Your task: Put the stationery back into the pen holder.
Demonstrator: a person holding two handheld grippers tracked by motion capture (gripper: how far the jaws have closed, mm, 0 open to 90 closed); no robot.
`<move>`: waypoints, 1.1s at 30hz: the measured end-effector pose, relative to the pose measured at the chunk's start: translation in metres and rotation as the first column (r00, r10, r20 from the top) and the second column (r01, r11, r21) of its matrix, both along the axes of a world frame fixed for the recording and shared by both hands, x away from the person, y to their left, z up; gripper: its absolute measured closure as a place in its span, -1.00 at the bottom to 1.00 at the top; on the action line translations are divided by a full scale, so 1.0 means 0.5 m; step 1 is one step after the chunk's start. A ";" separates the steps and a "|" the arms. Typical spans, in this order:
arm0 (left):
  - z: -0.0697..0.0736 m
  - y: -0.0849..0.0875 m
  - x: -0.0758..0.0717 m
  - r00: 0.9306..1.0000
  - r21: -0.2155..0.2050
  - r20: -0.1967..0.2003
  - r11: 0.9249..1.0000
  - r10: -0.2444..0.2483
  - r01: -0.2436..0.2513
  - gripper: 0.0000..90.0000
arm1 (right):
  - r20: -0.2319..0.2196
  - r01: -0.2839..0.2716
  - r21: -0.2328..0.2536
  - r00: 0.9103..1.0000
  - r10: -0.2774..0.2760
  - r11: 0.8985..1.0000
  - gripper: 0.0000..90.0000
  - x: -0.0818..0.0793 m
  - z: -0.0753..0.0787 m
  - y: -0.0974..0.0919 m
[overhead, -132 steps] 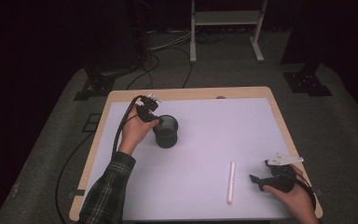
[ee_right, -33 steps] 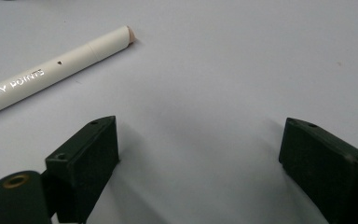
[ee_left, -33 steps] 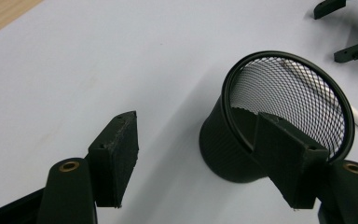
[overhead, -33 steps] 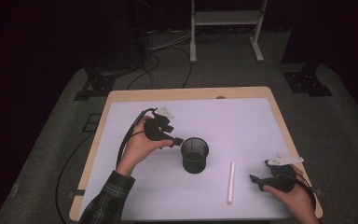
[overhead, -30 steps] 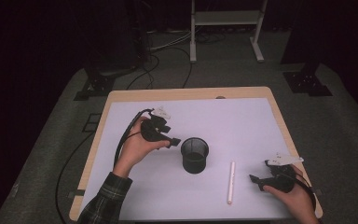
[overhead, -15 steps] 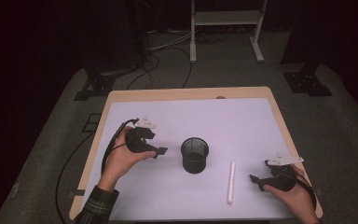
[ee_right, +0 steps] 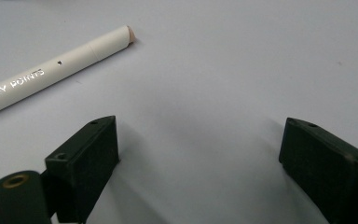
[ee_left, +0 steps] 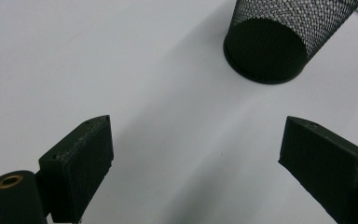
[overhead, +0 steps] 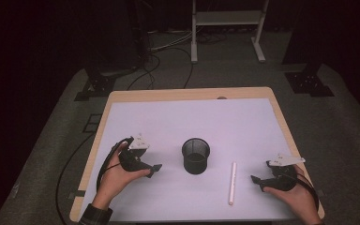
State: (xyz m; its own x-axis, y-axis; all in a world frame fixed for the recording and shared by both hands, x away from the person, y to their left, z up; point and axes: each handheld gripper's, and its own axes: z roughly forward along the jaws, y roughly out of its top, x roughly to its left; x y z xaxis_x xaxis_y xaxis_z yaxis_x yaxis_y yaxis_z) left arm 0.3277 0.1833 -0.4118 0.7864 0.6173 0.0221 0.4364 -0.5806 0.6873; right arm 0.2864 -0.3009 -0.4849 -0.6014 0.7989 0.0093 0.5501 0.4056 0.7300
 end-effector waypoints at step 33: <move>-0.135 0.096 -0.067 0.985 -0.021 0.031 0.986 0.169 -0.168 -0.91 | 0.002 0.011 0.001 1.000 -0.011 1.000 -0.71 -0.002 0.002 0.001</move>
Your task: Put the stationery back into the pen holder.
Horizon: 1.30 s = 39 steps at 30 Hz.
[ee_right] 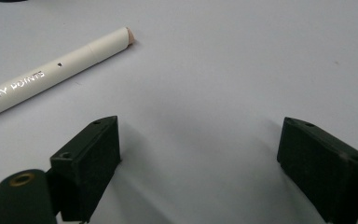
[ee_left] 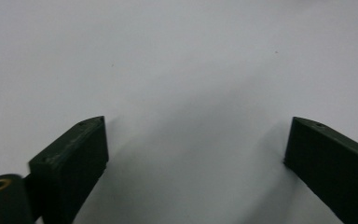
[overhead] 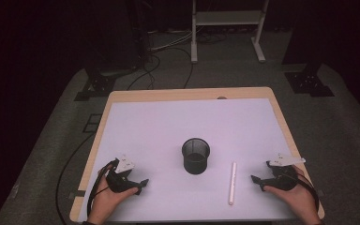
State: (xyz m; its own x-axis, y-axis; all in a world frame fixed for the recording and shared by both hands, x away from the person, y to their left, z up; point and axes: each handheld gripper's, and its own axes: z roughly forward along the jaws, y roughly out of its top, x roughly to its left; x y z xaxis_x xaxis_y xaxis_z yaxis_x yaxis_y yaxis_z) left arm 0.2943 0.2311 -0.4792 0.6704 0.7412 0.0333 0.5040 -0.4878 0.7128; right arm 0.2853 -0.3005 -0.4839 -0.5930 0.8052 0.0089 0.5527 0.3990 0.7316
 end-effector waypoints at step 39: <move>-0.003 0.003 0.002 1.000 -0.016 -0.011 1.000 0.004 -0.004 -0.97 | -0.057 -0.086 0.002 0.995 0.086 0.996 -0.21 0.007 0.055 0.155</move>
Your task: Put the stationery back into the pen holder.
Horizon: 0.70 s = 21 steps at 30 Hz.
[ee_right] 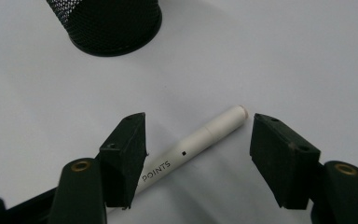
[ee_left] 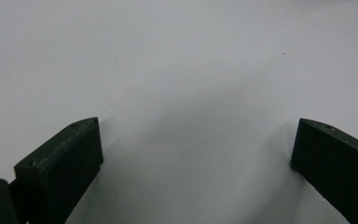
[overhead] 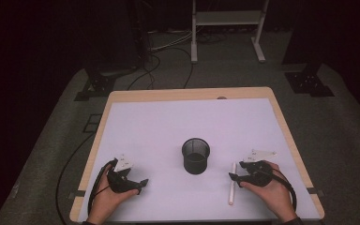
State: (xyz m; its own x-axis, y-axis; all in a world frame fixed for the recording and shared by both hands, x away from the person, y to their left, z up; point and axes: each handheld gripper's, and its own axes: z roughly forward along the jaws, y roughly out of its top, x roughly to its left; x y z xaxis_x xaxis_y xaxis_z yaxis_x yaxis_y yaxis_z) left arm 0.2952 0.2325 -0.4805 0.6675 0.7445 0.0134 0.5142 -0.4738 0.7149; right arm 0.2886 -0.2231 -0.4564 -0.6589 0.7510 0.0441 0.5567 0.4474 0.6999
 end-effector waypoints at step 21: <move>0.000 0.000 0.000 1.000 -0.001 -0.001 1.000 0.000 0.000 -0.97 | -0.049 -0.029 -0.074 0.999 0.025 0.997 0.57 0.006 -0.015 0.001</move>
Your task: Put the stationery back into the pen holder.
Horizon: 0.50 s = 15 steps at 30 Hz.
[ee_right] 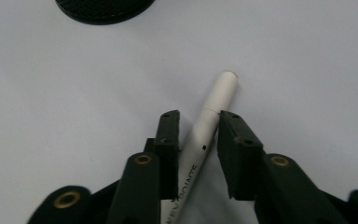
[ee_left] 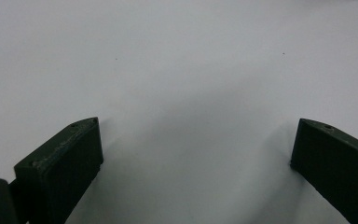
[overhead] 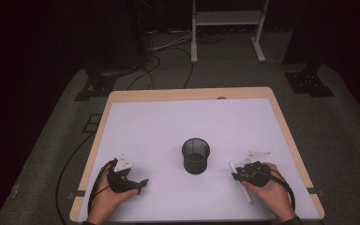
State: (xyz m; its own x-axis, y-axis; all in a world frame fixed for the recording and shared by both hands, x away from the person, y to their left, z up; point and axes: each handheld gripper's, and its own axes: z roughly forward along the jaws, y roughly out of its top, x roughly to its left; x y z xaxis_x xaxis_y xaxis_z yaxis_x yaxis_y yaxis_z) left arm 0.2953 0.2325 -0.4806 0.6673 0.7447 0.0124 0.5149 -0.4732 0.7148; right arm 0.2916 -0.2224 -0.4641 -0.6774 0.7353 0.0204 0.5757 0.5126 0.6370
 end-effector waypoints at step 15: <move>0.000 0.000 0.000 1.000 -0.002 -0.001 1.000 0.000 0.000 -0.97 | -0.084 -0.051 -0.042 0.995 0.047 0.998 0.52 0.001 0.014 -0.011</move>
